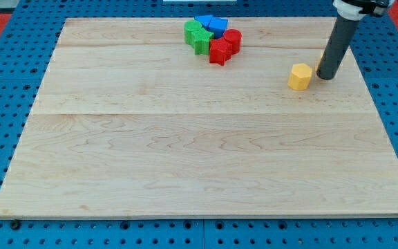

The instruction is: Push yellow heart slightly up

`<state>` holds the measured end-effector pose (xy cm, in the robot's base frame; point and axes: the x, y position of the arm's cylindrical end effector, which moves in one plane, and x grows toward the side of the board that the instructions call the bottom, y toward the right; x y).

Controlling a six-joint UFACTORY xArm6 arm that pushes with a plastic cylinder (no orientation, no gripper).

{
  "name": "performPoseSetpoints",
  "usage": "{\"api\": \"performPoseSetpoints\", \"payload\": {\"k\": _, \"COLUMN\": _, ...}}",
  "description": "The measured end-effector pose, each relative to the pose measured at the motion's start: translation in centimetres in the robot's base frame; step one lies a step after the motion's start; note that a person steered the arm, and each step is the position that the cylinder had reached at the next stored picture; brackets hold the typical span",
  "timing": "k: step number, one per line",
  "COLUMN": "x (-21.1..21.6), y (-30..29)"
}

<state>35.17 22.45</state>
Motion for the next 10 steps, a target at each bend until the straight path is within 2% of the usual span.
{"api": "performPoseSetpoints", "payload": {"k": 2, "x": -3.4, "y": -0.1}}
{"api": "performPoseSetpoints", "payload": {"k": 4, "x": -0.4, "y": 0.5}}
{"api": "performPoseSetpoints", "payload": {"k": 6, "x": -4.7, "y": 4.3}}
{"api": "performPoseSetpoints", "payload": {"k": 7, "x": -5.5, "y": 3.1}}
{"api": "performPoseSetpoints", "payload": {"k": 8, "x": -5.8, "y": 1.5}}
{"api": "performPoseSetpoints", "payload": {"k": 10, "x": -4.1, "y": 2.8}}
